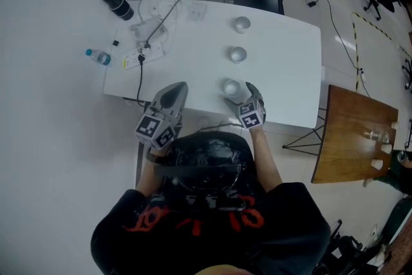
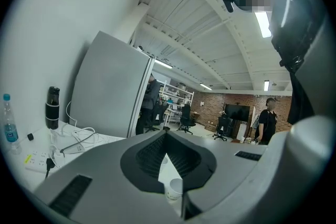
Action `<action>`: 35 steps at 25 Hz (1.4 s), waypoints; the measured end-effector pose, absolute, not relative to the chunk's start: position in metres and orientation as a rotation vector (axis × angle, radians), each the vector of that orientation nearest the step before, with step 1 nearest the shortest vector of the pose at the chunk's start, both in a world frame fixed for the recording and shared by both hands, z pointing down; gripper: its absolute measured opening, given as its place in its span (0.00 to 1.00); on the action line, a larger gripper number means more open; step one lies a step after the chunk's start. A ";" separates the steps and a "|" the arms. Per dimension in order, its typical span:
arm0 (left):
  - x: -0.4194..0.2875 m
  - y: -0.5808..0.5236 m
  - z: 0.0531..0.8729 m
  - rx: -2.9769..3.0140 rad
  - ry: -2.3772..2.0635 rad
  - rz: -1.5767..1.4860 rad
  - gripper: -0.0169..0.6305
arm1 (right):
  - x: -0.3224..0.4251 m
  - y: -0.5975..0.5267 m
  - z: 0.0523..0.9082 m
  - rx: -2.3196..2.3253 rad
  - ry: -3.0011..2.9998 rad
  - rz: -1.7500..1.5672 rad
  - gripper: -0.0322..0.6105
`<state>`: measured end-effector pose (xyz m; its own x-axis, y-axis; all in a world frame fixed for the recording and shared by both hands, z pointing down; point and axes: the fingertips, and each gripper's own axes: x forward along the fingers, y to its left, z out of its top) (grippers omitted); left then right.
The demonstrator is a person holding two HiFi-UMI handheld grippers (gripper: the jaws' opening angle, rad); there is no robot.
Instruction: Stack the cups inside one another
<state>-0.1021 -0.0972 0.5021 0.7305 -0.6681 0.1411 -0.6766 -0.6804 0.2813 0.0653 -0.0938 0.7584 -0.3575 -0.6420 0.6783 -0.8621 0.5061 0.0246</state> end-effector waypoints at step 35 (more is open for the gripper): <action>-0.114 -0.086 0.505 2.584 -1.105 0.022 0.01 | 0.058 -0.103 0.748 1.191 -2.249 0.536 0.59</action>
<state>-0.1143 -0.0864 0.5053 0.6992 -0.7006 0.1421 -0.7058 -0.6449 0.2931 0.0582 -0.1026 0.7478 -0.4674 -0.6296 0.6206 -0.8418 0.5314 -0.0948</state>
